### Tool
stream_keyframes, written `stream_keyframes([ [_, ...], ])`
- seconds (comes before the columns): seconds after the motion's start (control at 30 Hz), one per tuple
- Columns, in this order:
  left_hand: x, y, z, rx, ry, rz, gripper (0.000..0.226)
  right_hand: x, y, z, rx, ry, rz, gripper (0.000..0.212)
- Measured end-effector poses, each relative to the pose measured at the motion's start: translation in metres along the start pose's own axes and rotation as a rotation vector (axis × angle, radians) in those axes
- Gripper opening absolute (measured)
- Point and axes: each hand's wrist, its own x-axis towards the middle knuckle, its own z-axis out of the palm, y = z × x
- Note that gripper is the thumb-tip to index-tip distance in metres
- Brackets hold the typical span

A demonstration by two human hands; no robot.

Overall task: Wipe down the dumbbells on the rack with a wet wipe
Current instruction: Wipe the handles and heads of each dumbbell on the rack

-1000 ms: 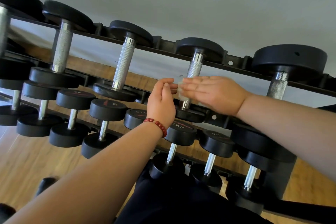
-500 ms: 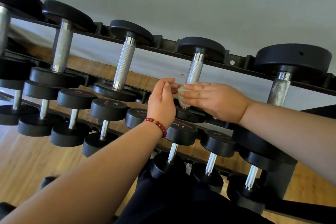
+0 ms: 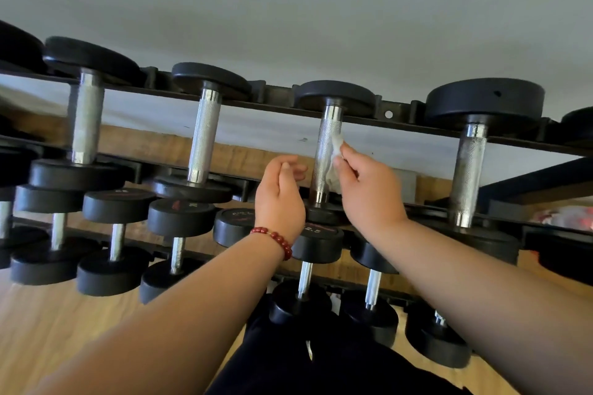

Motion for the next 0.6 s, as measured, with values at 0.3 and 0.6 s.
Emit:
stream_keyframes([
  [0.3,0.006,-0.001,-0.007,0.041,-0.082,-0.008,0.029,0.011,-0.010,0.007,0.165,-0.188,0.260,0.051],
  [0.6,0.003,0.003,-0.009,0.092,-0.148,0.007,0.026,0.022,-0.020,0.008,0.292,-0.088,0.338,0.042],
])
